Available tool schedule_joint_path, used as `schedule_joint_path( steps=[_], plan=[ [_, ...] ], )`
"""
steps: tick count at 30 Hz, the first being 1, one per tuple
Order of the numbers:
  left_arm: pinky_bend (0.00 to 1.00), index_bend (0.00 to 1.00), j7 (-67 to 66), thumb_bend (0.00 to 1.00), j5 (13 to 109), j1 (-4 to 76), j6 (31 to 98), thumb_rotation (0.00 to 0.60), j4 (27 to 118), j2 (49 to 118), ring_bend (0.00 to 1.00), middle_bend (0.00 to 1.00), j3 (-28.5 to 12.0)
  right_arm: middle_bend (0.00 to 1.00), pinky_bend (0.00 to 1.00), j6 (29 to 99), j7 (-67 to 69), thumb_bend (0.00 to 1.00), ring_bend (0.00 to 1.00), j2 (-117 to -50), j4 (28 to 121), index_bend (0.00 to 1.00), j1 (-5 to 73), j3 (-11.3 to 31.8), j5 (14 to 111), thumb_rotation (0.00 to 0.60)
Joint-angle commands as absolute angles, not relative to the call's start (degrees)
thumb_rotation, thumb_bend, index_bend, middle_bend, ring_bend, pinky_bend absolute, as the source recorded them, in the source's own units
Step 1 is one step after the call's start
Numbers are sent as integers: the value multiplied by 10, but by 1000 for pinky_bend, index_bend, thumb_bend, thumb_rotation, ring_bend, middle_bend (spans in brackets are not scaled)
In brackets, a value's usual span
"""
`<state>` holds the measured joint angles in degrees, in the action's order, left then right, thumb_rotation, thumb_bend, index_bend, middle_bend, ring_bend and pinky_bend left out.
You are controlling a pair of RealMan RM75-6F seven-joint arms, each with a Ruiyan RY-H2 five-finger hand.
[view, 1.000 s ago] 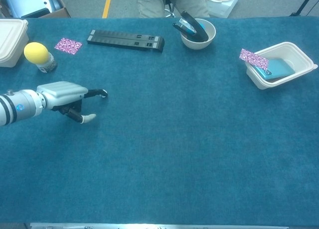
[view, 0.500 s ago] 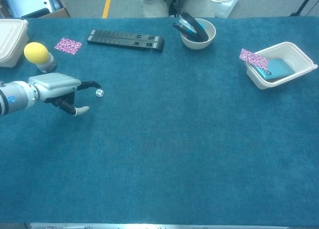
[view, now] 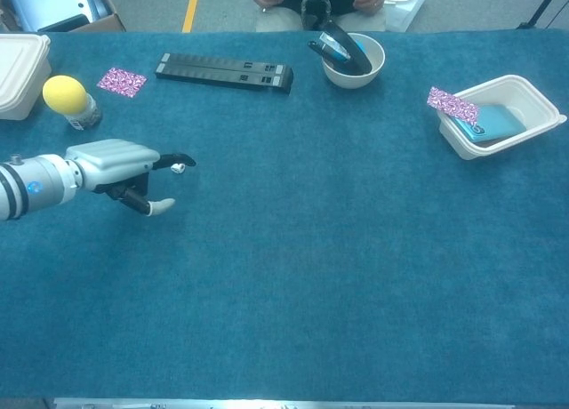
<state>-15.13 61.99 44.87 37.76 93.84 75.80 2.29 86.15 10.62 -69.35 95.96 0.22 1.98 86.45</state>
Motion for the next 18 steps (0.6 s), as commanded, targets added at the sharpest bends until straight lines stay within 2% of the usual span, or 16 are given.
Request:
schedule_joint_path(
  steps=[1, 18],
  plan=[
    [1000, 0, -153, 404, 612, 451, 376, 271, 933, 766, 1000, 1000, 24, 238, 63, 861, 110, 290, 52, -694, 957, 253, 2, 20, 863, 600],
    [1000, 0, -163, 404, 580, 455, 379, 270, 912, 770, 1000, 1000, 37, 238, 63, 864, 114, 289, 52, -699, 950, 253, 1, 20, 867, 600]
  ],
)
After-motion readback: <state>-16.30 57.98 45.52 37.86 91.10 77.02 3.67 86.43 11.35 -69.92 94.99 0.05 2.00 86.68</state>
